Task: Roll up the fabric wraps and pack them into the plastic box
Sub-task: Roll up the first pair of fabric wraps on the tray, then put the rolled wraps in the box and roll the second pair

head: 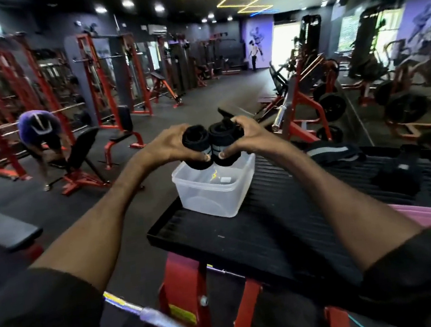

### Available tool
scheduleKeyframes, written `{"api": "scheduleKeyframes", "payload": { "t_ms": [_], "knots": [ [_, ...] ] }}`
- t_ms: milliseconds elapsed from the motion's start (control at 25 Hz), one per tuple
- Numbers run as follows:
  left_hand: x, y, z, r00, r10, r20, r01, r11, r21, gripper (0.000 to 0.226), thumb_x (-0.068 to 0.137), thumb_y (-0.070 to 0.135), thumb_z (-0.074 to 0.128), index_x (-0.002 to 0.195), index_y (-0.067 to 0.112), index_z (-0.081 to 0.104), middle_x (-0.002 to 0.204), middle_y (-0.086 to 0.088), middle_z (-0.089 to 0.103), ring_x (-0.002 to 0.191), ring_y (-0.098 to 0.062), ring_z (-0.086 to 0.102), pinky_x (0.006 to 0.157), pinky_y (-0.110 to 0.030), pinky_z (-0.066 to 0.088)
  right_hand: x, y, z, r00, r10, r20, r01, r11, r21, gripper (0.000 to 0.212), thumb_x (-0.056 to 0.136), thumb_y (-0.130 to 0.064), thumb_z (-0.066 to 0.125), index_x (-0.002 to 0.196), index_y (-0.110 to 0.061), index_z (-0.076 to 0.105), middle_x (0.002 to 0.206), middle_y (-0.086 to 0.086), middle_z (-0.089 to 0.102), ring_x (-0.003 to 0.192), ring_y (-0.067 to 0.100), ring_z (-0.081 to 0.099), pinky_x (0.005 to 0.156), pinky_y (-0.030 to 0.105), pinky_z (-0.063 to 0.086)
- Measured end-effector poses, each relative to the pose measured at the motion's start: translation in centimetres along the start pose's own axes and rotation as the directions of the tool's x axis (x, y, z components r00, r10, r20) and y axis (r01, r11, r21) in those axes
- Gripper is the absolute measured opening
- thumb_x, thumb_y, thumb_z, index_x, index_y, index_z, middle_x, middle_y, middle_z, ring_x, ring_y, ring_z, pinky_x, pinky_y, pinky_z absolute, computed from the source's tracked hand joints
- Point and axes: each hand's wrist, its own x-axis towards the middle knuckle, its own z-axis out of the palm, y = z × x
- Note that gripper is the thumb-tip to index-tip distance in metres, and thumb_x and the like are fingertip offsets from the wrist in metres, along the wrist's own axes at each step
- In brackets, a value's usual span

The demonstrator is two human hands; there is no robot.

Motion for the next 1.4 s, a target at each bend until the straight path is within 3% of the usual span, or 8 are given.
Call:
{"api": "scheduleKeyframes", "payload": {
  "t_ms": [240, 480, 640, 880, 1040, 1160, 1280, 1400],
  "knots": [
    [1.9, -5.5, -0.2, 0.973, -0.023, 0.229, 0.044, 0.995, -0.086, 0.039, 0.076, 0.0, 0.084, 0.112, -0.001, 0.066, 0.107, -0.01, 0.075, 0.091, -0.008, 0.071, 0.08, -0.021, 0.056, 2.5, 0.8, 2.4, 0.98, 0.131, 0.151, -0.112, 0.985, -0.129, 0.051, 0.069, 0.008, 0.083, 0.109, -0.008, 0.054, 0.081, 0.0, 0.063, 0.06, 0.003, 0.062, 0.047, 0.014, 0.043],
    [6.1, -10.2, 2.5, 0.878, -0.115, 0.464, 0.097, 0.993, 0.063, 0.047, 0.069, 0.019, 0.09, 0.107, 0.002, 0.067, 0.1, -0.008, 0.065, 0.095, -0.02, 0.059, 0.088, -0.042, 0.051, 5.2, 2.9, 4.3, 0.888, 0.297, 0.352, -0.076, 0.848, -0.525, 0.037, 0.059, -0.007, 0.082, 0.093, -0.001, 0.068, 0.081, 0.004, 0.067, 0.076, 0.018, 0.064, 0.065, 0.032, 0.049],
    [8.5, -9.8, 2.7, 0.725, -0.244, 0.644, 0.094, 0.962, 0.257, 0.084, 0.047, 0.042, 0.084, 0.116, 0.0, 0.063, 0.101, -0.003, 0.063, 0.098, -0.017, 0.059, 0.088, -0.032, 0.049, 6.3, 3.0, 4.6, 0.817, 0.453, 0.356, -0.074, 0.696, -0.714, 0.081, 0.036, -0.039, 0.076, 0.112, -0.02, 0.055, 0.114, 0.002, 0.065, 0.108, 0.023, 0.063, 0.096, 0.041, 0.053],
    [9.8, -9.1, 4.0, 0.507, -0.456, 0.732, -0.013, 0.845, 0.535, 0.046, 0.059, 0.052, 0.073, 0.102, 0.036, 0.066, 0.113, 0.016, 0.066, 0.124, -0.014, 0.053, 0.118, -0.042, 0.035, 7.0, 3.2, 6.1, 0.691, 0.571, 0.443, -0.009, 0.62, -0.785, 0.057, 0.081, -0.009, 0.074, 0.13, -0.028, 0.053, 0.133, -0.003, 0.057, 0.122, 0.018, 0.053, 0.103, 0.031, 0.045],
    [9.4, -9.5, 4.0, 0.519, -0.426, 0.741, 0.039, 0.878, 0.477, 0.039, 0.06, 0.051, 0.077, 0.097, 0.039, 0.071, 0.104, 0.024, 0.068, 0.121, -0.013, 0.053, 0.114, -0.036, 0.036, 6.6, 3.2, 6.7, 0.689, 0.574, 0.443, -0.019, 0.625, -0.78, 0.065, 0.082, -0.01, 0.076, 0.139, -0.027, 0.049, 0.129, -0.007, 0.048, 0.125, 0.018, 0.047, 0.109, 0.032, 0.041],
    [8.7, -9.0, 4.0, 0.567, -0.439, 0.697, 0.18, 0.892, 0.415, 0.056, 0.069, 0.056, 0.07, 0.118, 0.029, 0.066, 0.126, 0.011, 0.063, 0.13, -0.014, 0.046, 0.116, -0.032, 0.029, 6.5, 2.7, 6.4, 0.655, 0.569, 0.497, 0.031, 0.637, -0.771, 0.068, 0.086, -0.009, 0.072, 0.147, -0.022, 0.045, 0.13, -0.006, 0.047, 0.13, 0.018, 0.045, 0.112, 0.033, 0.038],
    [8.2, -8.2, 3.7, 0.721, -0.372, 0.585, 0.221, 0.923, 0.316, 0.053, 0.086, 0.056, 0.067, 0.125, 0.021, 0.063, 0.123, 0.002, 0.062, 0.124, -0.02, 0.051, 0.107, -0.035, 0.039, 6.3, 1.9, 5.3, 0.702, 0.47, 0.535, -0.004, 0.754, -0.657, 0.054, 0.085, -0.005, 0.071, 0.134, -0.019, 0.055, 0.131, 0.002, 0.06, 0.125, 0.022, 0.055, 0.105, 0.037, 0.047],
    [7.9, -6.3, 4.5, 0.906, -0.019, 0.423, 0.002, 0.999, 0.04, 0.052, 0.082, 0.045, 0.065, 0.119, 0.009, 0.063, 0.107, -0.006, 0.066, 0.1, -0.02, 0.061, 0.089, -0.03, 0.049, 5.2, 1.8, 2.9, 0.875, 0.228, 0.426, 0.011, 0.872, -0.489, 0.031, 0.08, -0.004, 0.075, 0.11, -0.01, 0.066, 0.102, 0.007, 0.067, 0.091, 0.019, 0.06, 0.077, 0.035, 0.048]
  ]
}}
